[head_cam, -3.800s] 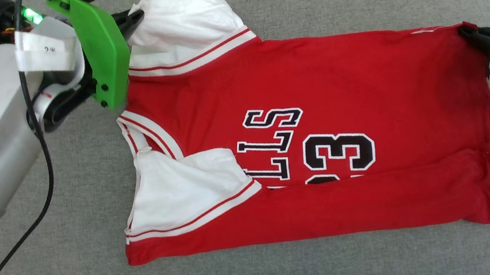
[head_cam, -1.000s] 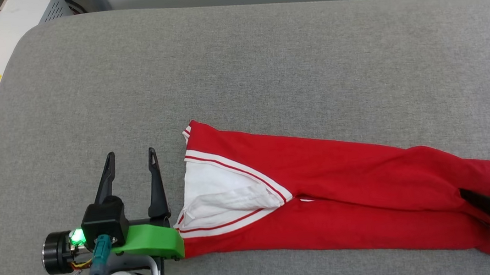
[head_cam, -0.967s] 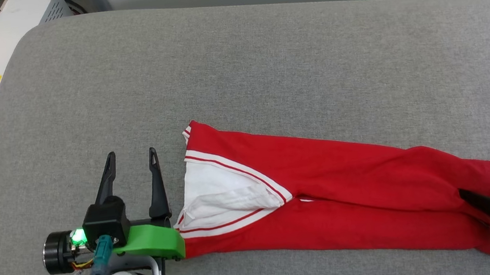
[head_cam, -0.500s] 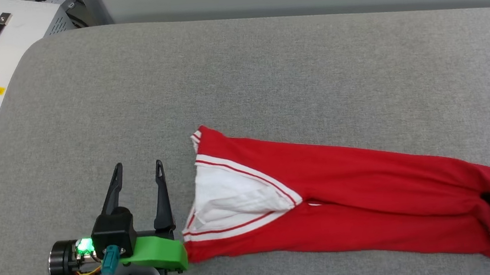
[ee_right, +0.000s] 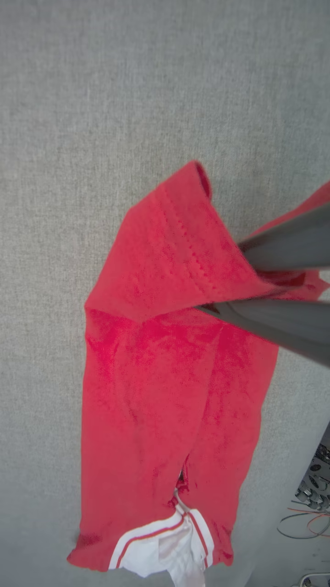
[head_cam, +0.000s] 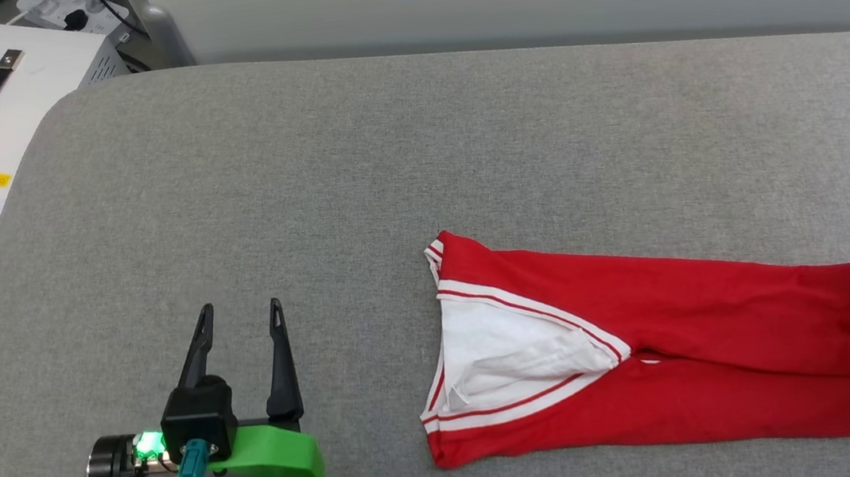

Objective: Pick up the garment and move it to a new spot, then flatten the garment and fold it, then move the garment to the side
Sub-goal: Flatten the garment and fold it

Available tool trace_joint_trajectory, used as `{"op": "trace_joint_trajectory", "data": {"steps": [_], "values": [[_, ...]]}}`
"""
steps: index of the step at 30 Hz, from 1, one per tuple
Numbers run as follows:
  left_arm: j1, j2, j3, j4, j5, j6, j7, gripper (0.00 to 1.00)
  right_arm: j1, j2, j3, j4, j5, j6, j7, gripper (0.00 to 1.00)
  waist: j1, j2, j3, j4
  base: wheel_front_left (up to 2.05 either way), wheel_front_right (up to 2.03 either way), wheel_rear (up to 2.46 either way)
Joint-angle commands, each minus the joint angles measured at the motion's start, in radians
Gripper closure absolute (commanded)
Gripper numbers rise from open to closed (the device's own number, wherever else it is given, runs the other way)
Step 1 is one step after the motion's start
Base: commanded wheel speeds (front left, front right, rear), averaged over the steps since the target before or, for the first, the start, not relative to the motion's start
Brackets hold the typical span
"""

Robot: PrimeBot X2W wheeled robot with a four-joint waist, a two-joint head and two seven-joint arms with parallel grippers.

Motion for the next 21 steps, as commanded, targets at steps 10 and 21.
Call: {"op": "trace_joint_trajectory", "data": {"steps": [10,21], "values": [[0.007,-0.031,0.018,0.011,0.035,-0.03,-0.006,0.0,-0.092,0.106,0.078,-0.268,-0.047,-0.001,0.145,1.0,0.0,-0.0001,0.015,0.008,0.0,0.0,0.0],[-0.042,-0.054,0.024,0.015,0.057,-0.052,-0.006,0.0,-0.367,0.317,0.291,-0.239,-0.191,-0.001,0.287,1.0,0.0,-0.0001,0.082,0.051,0.0,0.0,0.0]]}}
